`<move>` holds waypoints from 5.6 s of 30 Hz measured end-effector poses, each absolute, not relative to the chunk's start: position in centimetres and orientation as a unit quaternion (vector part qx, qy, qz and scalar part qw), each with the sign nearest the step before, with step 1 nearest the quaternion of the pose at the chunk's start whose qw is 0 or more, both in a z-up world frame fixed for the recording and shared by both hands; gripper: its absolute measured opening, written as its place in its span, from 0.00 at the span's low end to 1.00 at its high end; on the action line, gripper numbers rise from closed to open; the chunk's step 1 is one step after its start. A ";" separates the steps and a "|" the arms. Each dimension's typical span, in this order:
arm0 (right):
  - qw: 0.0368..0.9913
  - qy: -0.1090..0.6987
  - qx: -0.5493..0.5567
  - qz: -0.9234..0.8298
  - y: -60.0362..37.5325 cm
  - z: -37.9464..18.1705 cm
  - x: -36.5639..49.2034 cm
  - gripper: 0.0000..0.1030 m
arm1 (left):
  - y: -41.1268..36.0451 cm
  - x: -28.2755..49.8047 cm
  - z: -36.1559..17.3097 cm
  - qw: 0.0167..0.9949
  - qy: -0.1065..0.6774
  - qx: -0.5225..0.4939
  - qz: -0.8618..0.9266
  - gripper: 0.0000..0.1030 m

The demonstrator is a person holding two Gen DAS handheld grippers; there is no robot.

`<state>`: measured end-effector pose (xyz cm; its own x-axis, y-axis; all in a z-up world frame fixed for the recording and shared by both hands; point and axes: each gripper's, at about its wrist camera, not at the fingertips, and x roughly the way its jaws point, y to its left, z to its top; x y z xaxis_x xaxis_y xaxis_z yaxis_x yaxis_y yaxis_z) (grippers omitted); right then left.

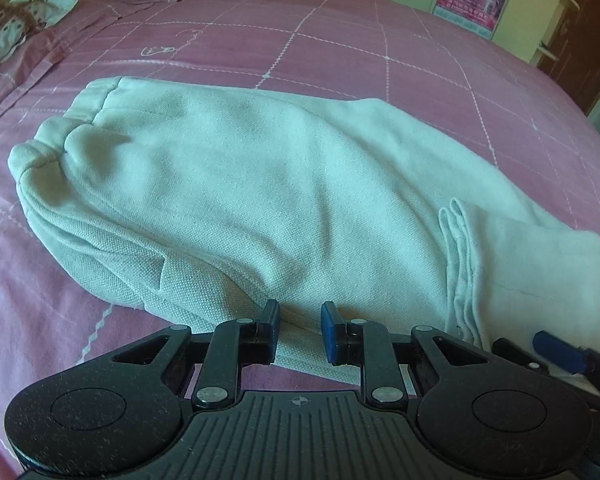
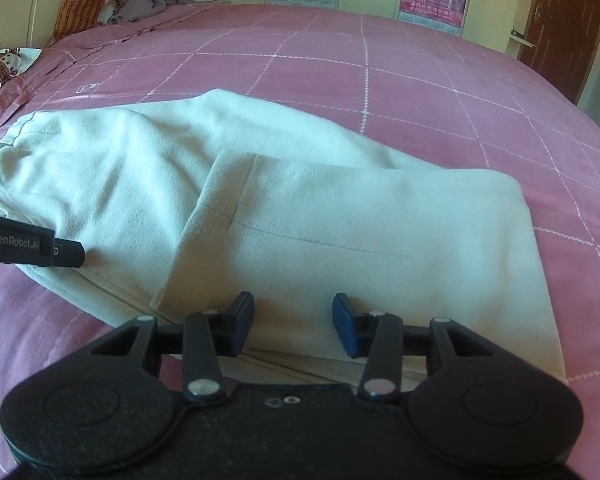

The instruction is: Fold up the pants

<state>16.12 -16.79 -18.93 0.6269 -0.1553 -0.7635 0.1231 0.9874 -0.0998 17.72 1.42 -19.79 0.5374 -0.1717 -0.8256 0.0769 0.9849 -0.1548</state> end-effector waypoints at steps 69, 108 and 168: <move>0.907 0.415 0.016 -0.068 -17.3 -17.1 16.8 0.46 | 14.1 25.4 -21.9 0.850 0.374 -0.371 0.018 0.17; 0.909 0.339 0.211 -0.125 -32.8 -14.8 7.9 0.63 | -20.2 6.8 -16.4 0.805 0.253 0.418 -0.337 0.20; 0.899 0.337 0.257 -0.113 -31.6 -12.3 8.8 0.33 | -5.3 16.4 -16.1 0.872 0.455 -0.054 -0.172 0.29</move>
